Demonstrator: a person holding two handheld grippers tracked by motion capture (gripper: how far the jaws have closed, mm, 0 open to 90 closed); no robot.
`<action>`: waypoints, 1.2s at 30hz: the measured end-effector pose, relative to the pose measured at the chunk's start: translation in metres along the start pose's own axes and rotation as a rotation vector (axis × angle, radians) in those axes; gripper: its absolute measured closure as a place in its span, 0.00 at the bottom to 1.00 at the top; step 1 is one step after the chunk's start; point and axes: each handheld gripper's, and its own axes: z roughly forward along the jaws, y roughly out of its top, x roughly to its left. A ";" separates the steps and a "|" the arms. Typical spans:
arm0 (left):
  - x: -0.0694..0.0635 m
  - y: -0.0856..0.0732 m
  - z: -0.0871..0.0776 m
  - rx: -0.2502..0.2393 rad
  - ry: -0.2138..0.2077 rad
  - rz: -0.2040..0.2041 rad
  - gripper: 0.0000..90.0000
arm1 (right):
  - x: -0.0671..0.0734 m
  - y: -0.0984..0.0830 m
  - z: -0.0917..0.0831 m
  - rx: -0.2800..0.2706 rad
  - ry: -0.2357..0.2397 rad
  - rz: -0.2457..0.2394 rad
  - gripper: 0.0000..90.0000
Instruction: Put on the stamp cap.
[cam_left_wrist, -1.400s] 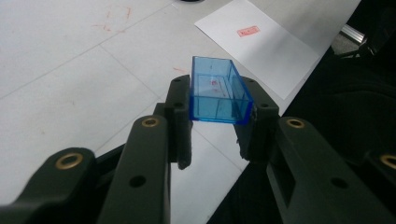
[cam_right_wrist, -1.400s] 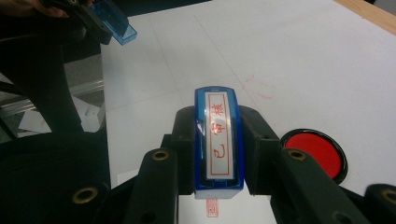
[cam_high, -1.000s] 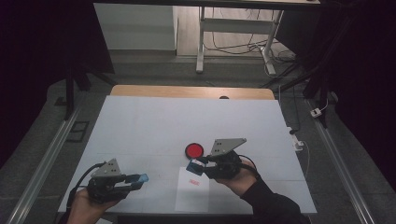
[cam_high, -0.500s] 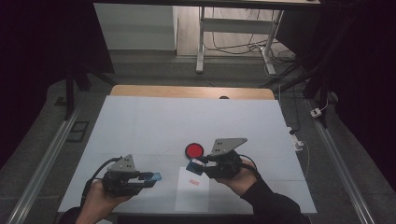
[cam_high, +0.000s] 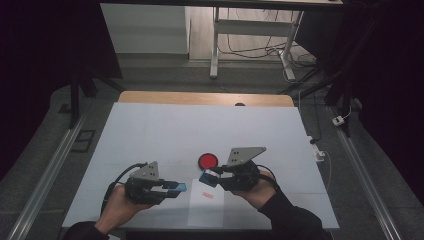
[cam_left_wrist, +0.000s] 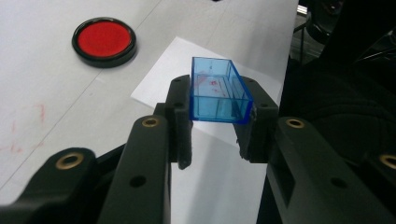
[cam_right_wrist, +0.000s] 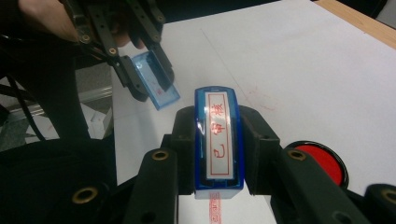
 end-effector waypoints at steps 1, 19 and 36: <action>0.001 0.002 0.001 0.002 -0.005 0.012 0.76 | 0.000 0.000 0.000 -0.001 0.000 -0.001 0.77; 0.014 0.021 0.031 -0.019 -0.156 0.115 0.76 | 0.003 0.004 -0.005 -0.044 0.041 -0.036 0.77; 0.021 0.031 0.049 -0.031 -0.282 0.169 0.77 | 0.007 0.003 0.002 -0.060 0.120 -0.080 0.77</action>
